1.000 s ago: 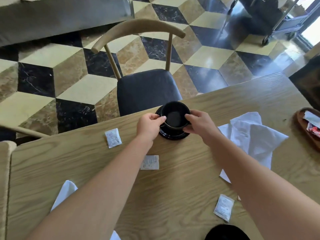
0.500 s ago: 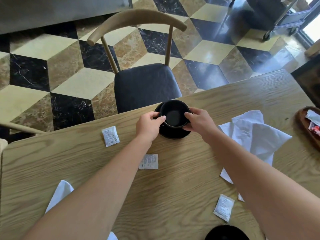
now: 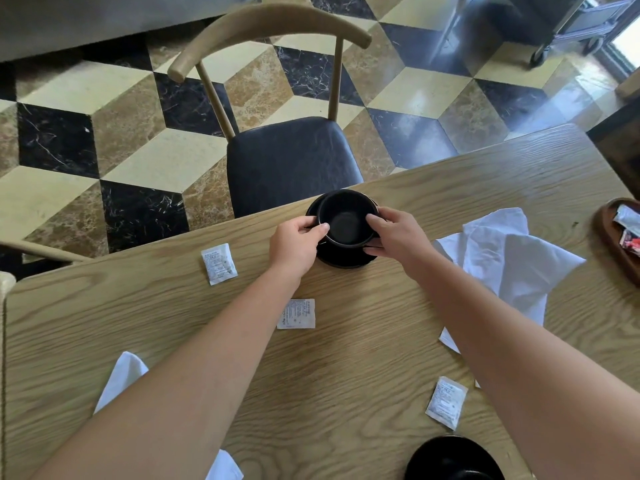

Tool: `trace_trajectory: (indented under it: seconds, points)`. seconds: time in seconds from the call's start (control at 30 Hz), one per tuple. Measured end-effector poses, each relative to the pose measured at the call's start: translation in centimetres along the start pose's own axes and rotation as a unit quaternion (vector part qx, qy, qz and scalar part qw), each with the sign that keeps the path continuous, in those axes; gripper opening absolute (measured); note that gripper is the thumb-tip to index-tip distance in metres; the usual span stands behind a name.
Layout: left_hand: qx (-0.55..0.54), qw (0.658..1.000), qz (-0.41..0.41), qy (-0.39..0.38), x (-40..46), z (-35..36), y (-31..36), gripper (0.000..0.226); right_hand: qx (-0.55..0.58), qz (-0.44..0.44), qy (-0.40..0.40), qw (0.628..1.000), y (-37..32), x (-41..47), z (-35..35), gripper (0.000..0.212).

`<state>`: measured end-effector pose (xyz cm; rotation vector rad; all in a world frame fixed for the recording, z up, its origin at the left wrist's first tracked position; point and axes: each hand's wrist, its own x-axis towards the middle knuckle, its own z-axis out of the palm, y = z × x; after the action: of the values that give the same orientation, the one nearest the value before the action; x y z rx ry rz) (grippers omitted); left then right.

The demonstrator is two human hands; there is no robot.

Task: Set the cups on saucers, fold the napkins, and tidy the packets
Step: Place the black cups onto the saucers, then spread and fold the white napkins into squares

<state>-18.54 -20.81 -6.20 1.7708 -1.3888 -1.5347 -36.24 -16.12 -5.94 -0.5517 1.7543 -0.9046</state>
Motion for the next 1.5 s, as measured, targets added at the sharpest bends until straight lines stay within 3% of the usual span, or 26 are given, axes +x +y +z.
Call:
trace_trajectory:
  seconds: [0.33, 0.43, 0.53, 0.6, 0.73, 0.83, 0.93, 1.07, 1.27, 1.4, 1.5]
  points:
    - [-0.002, 1.0, -0.003, -0.006, 0.1, -0.2, 0.1, 0.031, 0.001, 0.009, -0.004, 1.0, -0.1, -0.3, -0.1, 0.018]
    - [0.009, 0.999, 0.016, 0.028, -0.1, 0.2, -0.2, 0.007, 0.007, 0.011, -0.002, 1.0, -0.1, -0.4, -0.1, 0.018]
    - [0.024, 0.998, 0.036, 0.036, -0.8, 0.4, -0.2, 0.002, 0.0, 0.016, -0.001, 1.0, -0.2, -0.6, -0.1, 0.021]
    - [0.026, 0.998, 0.032, 0.056, -1.4, 0.2, 0.0, 0.024, 0.002, 0.026, 0.004, 1.0, -0.3, -1.1, 0.0, 0.031]
    - [-0.069, 0.991, -0.028, 0.113, -3.5, -3.4, -0.8, 0.029, 0.064, 0.02, 0.087, 0.994, 0.3, -4.0, 0.2, 0.04]
    - [-0.099, 0.984, -0.033, 0.145, -7.2, -8.1, -4.2, 0.023, 0.097, 0.005, 0.147, 0.984, 2.6, -8.3, 1.8, 0.025]
    - [-0.112, 0.978, -0.058, 0.165, -12.9, -12.2, -8.7, 0.023, 0.107, 0.04, 0.074, 0.991, 6.0, -13.5, 5.7, 0.014]
    - [-0.106, 0.971, -0.102, 0.187, -20.7, -16.1, -13.7, 0.022, 0.037, 0.079, -0.029, 0.996, 10.9, -19.8, 11.8, 0.011]
    - [-0.05, 0.955, -0.031, 0.292, -29.9, -20.8, -17.7, 0.015, -0.069, 0.109, -0.14, 0.982, 14.7, -26.3, 17.9, 0.01]
    - [-0.026, 0.93, -0.033, 0.364, -33.5, -24.1, -20.3, 0.012, -0.168, 0.055, -0.18, 0.968, 15.1, -28.9, 20.4, 0.017]
    - [-0.039, 0.942, -0.094, 0.319, -33.9, -25.0, -22.1, 0.012, -0.283, -0.056, -0.181, 0.94, 15.3, -30.2, 21.1, 0.041]
